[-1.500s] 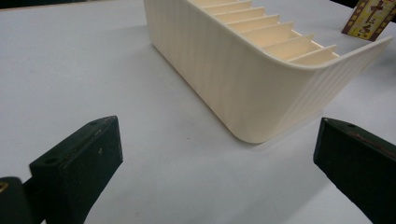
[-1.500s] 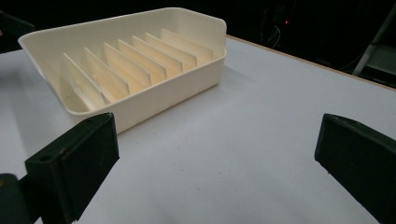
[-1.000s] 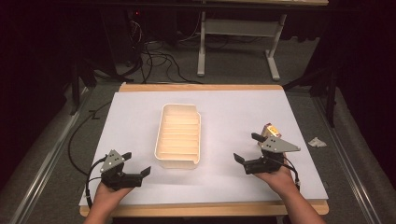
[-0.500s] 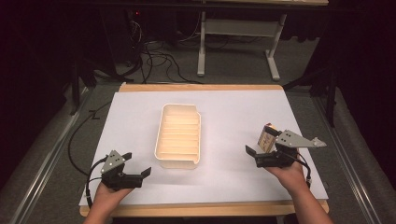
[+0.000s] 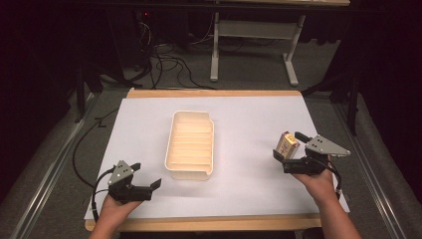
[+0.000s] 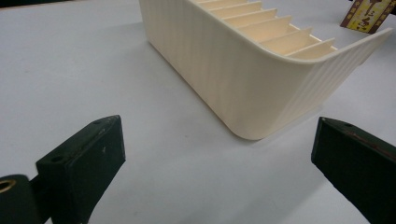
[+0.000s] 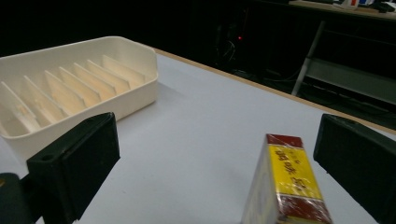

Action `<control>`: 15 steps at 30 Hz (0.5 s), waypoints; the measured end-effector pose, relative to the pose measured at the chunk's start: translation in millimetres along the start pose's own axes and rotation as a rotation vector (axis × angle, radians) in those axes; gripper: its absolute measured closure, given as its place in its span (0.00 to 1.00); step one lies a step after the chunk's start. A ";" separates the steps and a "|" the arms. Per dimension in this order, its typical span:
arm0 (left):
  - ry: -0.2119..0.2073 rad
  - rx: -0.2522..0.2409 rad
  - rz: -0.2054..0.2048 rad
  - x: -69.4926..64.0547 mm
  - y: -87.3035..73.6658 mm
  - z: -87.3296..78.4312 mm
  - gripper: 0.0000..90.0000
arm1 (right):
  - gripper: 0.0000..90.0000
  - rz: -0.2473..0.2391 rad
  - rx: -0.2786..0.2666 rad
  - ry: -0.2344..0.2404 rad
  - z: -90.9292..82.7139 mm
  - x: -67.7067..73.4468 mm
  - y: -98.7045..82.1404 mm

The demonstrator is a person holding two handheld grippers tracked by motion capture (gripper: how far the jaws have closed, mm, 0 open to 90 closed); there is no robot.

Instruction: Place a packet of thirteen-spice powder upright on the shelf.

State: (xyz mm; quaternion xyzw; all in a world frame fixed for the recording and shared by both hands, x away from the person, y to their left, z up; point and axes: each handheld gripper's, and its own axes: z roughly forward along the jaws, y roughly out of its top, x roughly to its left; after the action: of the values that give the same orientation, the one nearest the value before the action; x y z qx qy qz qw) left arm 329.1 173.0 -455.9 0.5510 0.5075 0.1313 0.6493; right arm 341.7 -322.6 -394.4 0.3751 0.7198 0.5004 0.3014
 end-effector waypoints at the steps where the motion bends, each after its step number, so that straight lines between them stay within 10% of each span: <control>1: 0.000 0.001 0.001 0.0 0.0 -0.1 0.04 | 0.01 0.007 0.002 -0.008 -0.5 -2.1 -0.7; 15: -0.005 -0.009 -0.005 0.0 2.7 2.9 0.04 | 0.02 0.056 0.042 -0.048 -0.6 -16.9 -17.3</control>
State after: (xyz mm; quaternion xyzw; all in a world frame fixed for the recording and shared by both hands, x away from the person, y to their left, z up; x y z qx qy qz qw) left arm 332.5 172.3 -454.0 0.5469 0.5067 0.1306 0.6535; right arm 346.2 -340.8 -409.7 0.4132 0.7119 0.4841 0.2967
